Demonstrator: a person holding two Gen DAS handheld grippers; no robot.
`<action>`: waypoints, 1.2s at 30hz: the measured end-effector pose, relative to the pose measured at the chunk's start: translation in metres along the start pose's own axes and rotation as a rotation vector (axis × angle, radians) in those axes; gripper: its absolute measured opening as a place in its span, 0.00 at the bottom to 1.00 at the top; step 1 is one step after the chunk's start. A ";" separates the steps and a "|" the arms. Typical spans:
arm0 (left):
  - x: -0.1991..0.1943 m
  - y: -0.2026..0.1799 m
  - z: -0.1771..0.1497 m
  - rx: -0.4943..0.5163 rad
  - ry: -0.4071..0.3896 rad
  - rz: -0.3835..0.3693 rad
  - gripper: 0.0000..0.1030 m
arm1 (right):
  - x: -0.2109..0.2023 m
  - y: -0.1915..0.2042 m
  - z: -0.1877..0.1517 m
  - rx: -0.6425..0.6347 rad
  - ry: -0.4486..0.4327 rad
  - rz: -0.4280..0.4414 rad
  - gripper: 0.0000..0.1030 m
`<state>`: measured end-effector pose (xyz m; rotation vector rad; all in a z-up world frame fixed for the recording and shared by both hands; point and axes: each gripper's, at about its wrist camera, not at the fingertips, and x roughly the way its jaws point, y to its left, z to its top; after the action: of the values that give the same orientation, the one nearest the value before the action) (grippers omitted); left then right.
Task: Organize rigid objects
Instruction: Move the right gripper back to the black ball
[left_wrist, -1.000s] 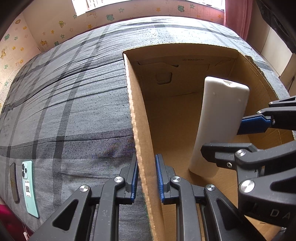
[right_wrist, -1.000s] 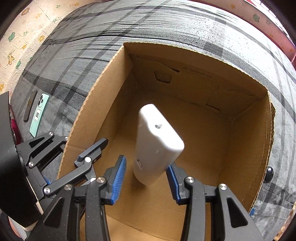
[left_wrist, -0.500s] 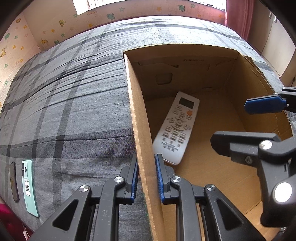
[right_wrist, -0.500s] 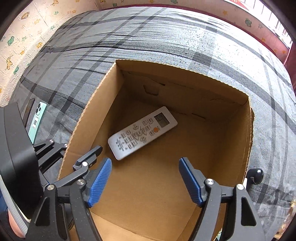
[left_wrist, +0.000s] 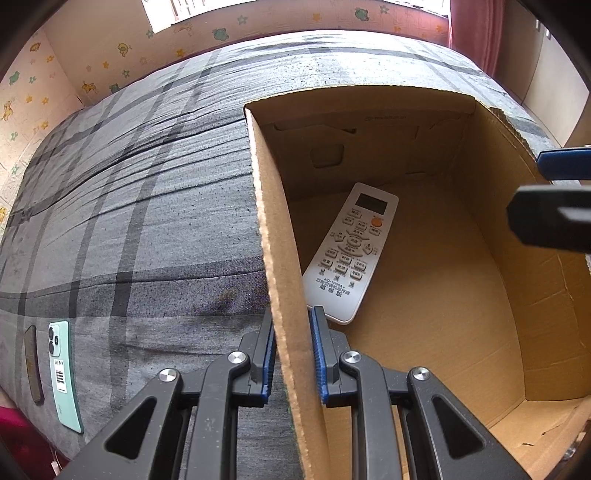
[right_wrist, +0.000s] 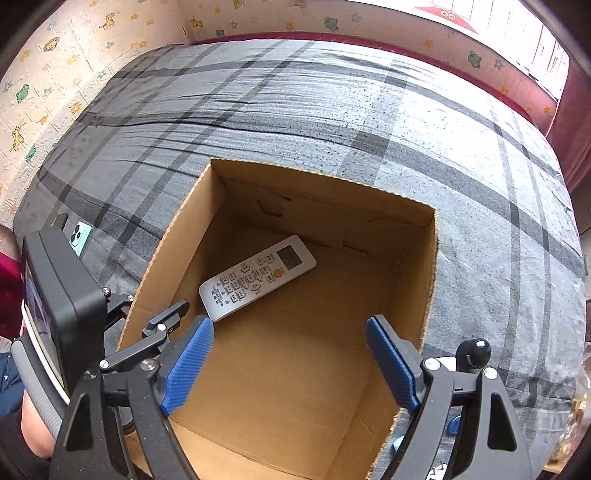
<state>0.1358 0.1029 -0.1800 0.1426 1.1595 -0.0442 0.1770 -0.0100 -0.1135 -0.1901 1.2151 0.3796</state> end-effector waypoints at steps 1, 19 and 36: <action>0.000 0.000 0.000 0.000 0.000 0.001 0.19 | -0.004 -0.004 0.000 0.007 -0.007 -0.003 0.85; 0.000 -0.001 0.001 0.004 0.004 0.013 0.19 | -0.046 -0.104 -0.020 0.148 -0.068 -0.130 0.85; 0.001 -0.001 0.002 0.002 0.006 0.011 0.19 | 0.012 -0.203 -0.059 0.361 0.004 -0.198 0.85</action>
<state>0.1376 0.1016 -0.1807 0.1505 1.1643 -0.0351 0.2065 -0.2152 -0.1572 0.0016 1.2357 -0.0153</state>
